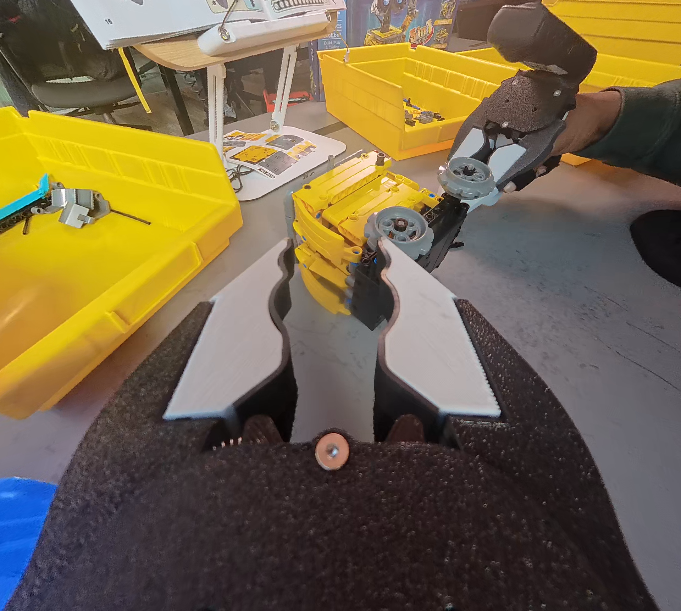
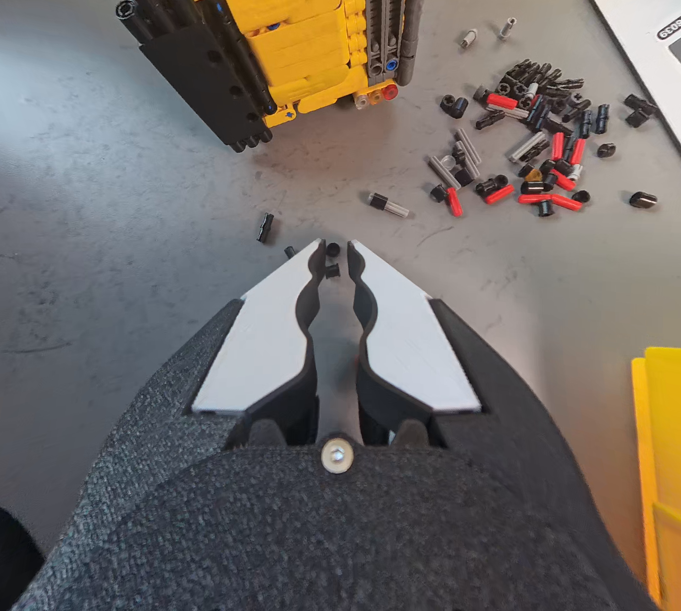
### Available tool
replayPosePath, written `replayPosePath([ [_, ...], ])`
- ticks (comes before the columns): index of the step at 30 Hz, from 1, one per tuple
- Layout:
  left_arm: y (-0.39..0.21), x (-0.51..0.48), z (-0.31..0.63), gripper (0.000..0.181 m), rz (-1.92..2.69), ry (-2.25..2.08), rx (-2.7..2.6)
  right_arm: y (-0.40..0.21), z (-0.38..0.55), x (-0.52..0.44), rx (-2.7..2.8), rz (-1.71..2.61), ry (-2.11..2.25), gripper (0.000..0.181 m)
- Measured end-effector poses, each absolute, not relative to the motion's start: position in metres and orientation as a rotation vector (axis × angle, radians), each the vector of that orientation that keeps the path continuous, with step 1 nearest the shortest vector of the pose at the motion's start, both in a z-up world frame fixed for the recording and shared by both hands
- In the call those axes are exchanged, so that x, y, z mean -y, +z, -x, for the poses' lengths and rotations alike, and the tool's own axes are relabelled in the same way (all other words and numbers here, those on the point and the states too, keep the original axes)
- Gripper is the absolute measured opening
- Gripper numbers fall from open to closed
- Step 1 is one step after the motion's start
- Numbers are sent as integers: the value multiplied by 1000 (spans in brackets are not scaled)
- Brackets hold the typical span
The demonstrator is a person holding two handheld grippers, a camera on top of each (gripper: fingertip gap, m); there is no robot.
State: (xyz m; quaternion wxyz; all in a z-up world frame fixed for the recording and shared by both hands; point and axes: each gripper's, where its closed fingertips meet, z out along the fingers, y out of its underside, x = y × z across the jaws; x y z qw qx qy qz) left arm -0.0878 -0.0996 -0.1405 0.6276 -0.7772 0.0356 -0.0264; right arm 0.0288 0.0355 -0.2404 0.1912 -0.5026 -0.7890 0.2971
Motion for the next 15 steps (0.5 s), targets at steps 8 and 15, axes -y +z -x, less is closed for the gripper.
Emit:
replayPosePath([
  [8, -137, 101, 87, 43, 1768, -68, -83, -241, -33, -19, 2316, 1359, 833, 6],
  [15, -135, 102, 86, 43, 1764, -69, -86, -239, -32, -15, 2309, 1329, 830, 8],
])
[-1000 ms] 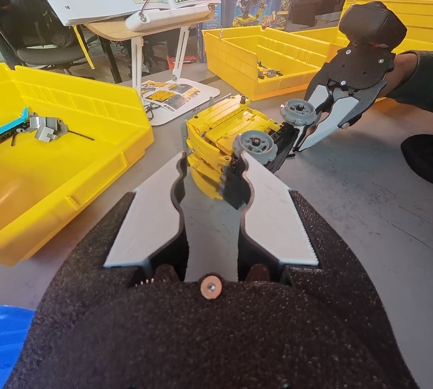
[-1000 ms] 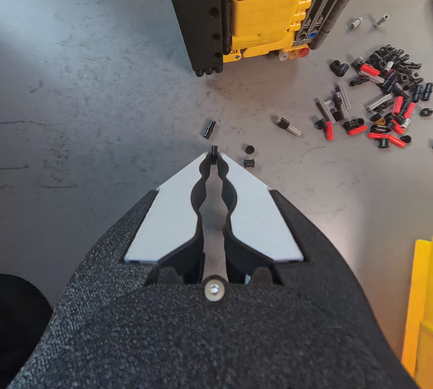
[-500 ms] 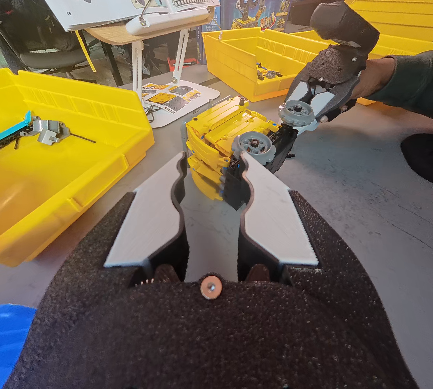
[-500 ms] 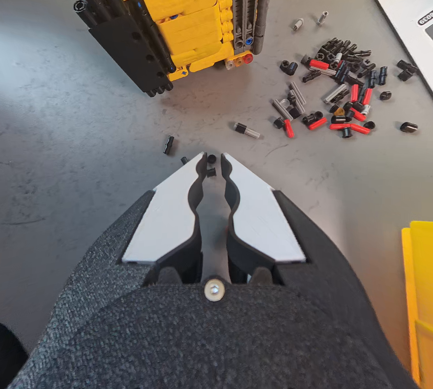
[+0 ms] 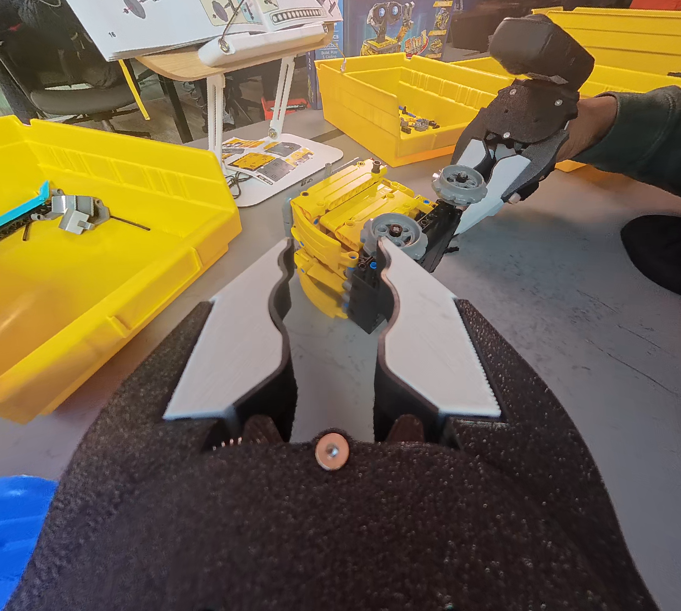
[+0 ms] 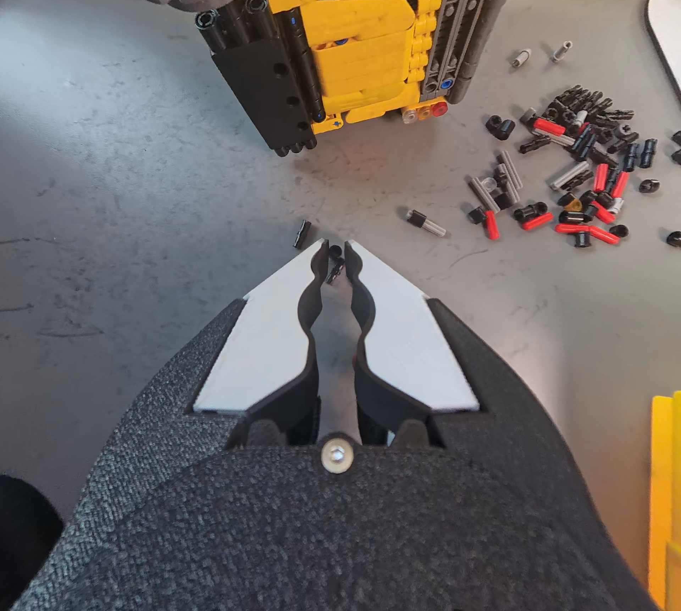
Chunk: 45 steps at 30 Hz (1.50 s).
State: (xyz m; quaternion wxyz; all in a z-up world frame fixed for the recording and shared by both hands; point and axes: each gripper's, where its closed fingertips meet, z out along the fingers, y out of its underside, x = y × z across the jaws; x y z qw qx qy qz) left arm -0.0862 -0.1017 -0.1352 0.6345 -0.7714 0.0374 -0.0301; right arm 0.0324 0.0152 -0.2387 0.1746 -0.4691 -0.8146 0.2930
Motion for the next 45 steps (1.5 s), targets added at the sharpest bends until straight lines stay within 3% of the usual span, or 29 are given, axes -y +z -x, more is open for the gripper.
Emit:
replayPosePath([
  [18, -143, 99, 89, 43, 1785, -65, -74, -161, -1, -38, 1858, 1198, 1080, 18],
  [24, -140, 98, 93, 42, 1760, -24, -65, -86, 41, -75, 1421, 1094, 1078, 18],
  [33, -143, 98, 100, 43, 1770, -2, -42, 32, 149, -150, 1098, 963, 915, 0],
  [45, -143, 98, 99, 43, 1771, -17, -44, 27, 202, -177, 1185, 1001, 792, 0],
])
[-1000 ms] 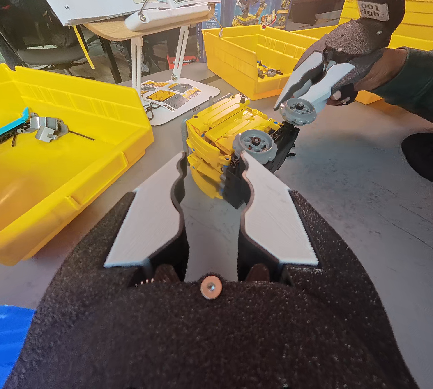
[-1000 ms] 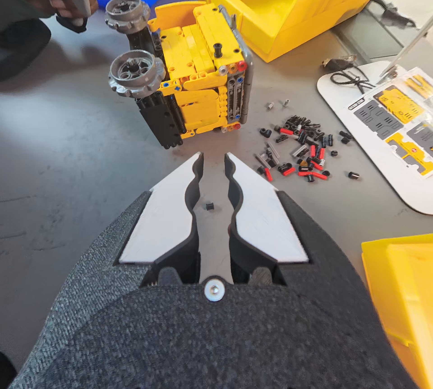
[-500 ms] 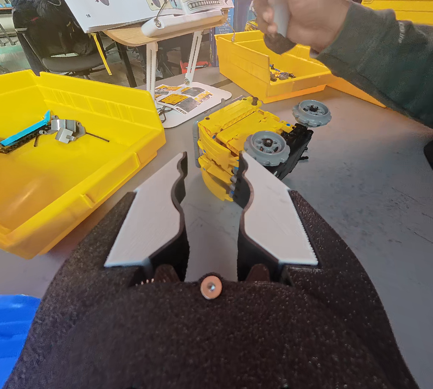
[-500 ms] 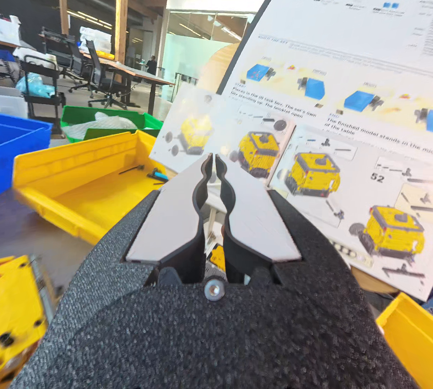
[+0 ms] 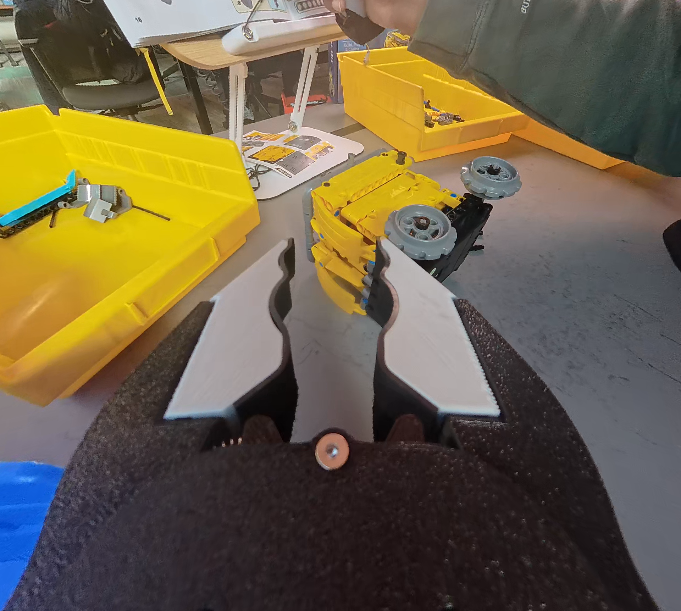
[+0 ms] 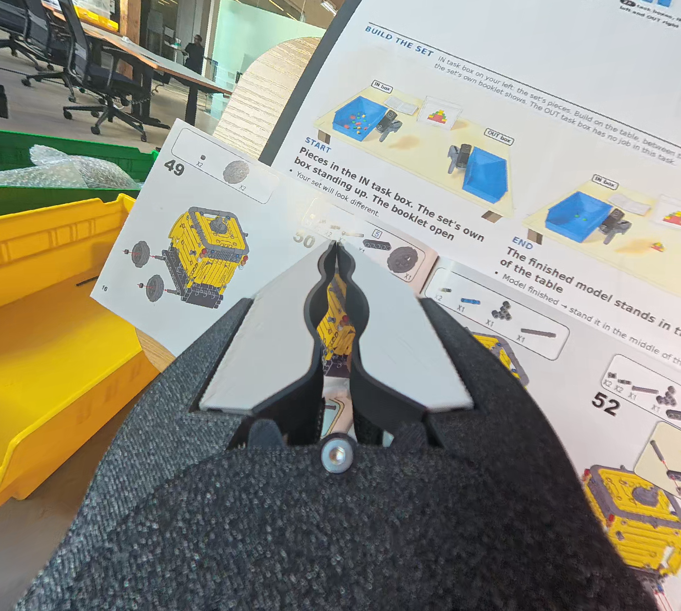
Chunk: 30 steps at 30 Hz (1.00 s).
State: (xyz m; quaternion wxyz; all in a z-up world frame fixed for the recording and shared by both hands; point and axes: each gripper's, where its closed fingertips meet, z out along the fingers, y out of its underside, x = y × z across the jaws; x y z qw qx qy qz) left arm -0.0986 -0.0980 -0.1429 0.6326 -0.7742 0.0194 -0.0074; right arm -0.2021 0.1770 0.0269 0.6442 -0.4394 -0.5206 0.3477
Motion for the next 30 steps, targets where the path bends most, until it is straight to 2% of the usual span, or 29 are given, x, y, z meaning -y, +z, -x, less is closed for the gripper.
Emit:
replayPosePath([
  [30, -144, 97, 96, 42, 1777, -18, -52, 23, 158, -219, 1208, 1017, 730, 3],
])
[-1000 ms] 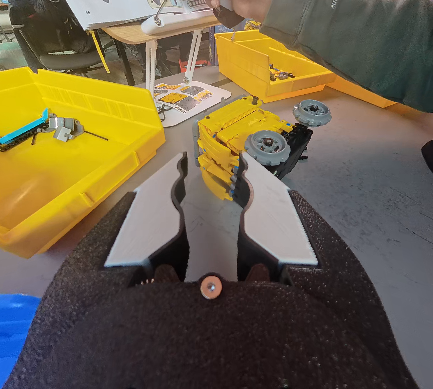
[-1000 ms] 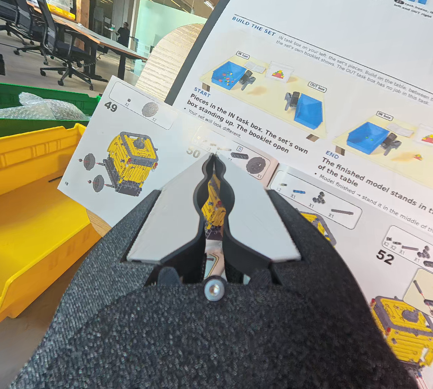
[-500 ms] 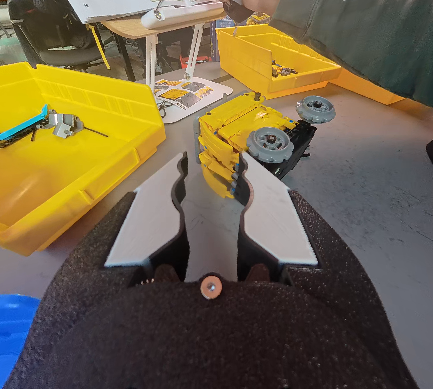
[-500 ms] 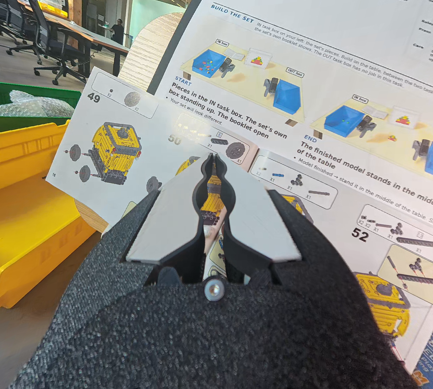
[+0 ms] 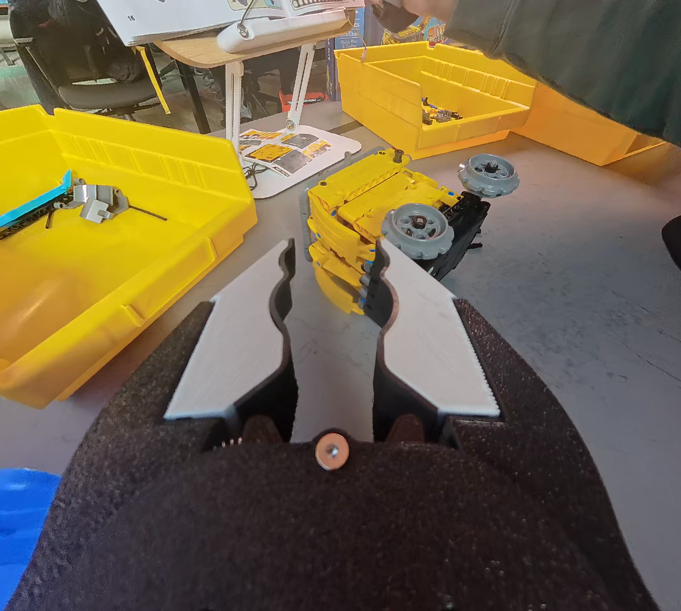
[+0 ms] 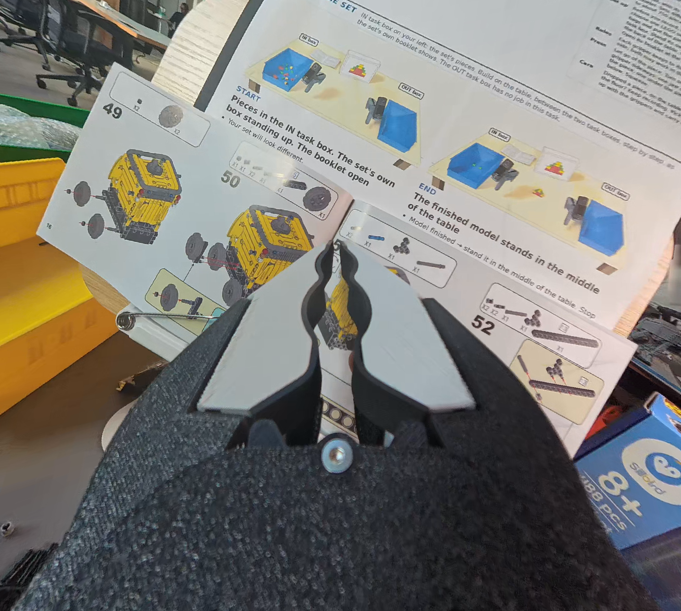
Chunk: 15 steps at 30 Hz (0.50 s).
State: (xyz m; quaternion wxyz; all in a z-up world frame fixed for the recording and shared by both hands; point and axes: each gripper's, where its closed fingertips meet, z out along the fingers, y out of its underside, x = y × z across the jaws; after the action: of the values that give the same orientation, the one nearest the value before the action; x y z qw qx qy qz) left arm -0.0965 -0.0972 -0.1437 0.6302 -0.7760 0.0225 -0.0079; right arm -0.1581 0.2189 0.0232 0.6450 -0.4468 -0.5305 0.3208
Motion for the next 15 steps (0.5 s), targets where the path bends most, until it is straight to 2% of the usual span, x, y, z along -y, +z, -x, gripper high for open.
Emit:
replayPosePath([
  [15, -148, 97, 100, 42, 1794, -3, -42, 36, 159, -210, 1248, 957, 779, 3],
])
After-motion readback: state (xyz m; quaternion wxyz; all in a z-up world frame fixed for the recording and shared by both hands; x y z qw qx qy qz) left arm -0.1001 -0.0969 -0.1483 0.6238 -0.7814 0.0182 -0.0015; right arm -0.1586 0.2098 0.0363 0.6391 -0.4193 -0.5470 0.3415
